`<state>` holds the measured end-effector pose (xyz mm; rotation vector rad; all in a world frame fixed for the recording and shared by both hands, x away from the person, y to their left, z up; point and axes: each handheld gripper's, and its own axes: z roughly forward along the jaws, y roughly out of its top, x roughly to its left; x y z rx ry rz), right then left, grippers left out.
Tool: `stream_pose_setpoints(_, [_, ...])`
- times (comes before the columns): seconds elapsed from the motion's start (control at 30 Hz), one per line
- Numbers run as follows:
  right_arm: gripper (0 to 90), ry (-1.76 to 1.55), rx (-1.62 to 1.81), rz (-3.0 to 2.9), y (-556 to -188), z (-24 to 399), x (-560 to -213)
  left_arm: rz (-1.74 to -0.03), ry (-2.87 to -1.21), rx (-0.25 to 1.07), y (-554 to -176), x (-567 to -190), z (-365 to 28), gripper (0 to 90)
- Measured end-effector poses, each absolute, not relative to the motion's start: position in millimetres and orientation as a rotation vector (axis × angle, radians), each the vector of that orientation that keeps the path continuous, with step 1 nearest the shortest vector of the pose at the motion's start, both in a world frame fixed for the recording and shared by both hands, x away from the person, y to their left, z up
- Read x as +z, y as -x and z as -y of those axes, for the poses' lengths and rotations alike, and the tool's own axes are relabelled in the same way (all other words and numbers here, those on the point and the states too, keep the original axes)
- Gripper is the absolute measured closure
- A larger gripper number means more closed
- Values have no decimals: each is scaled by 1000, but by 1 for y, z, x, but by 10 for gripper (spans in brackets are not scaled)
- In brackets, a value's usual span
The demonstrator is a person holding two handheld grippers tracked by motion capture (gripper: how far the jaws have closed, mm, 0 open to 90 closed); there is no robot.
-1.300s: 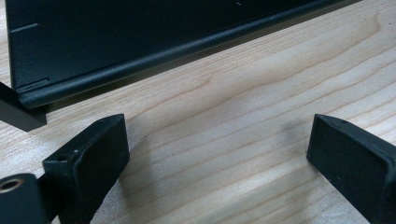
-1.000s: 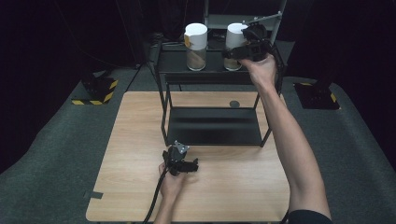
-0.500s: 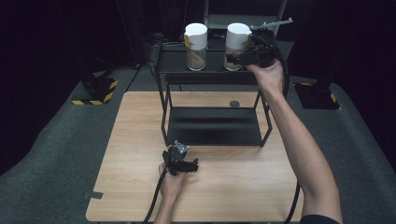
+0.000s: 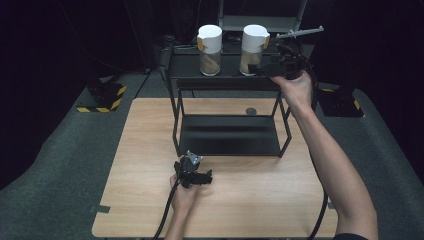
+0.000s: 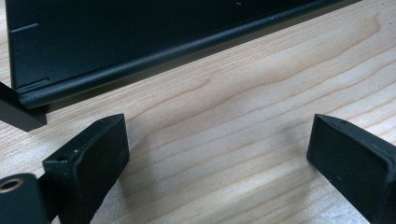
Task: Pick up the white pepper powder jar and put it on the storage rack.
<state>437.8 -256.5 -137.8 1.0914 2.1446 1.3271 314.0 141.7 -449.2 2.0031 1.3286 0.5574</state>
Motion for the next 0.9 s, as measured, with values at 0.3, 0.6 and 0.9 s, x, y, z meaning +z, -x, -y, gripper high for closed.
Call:
stream_pose_setpoints(0.3, [78, -1075, 1340, -2151, -433, 264, -139, -1328, -2003, 555, -314, -449, -142, 56])
stream_pose_setpoints(0.6, [83, -1073, 1349, -2143, -427, 272, -142, -1328, -2003, 555, -314, -449, -142, 56])
stream_pose_setpoints(0.9, [90, -1066, 1354, -2144, -423, 280, -144, -1328, -2003, 555, -314, -449, -142, 56])
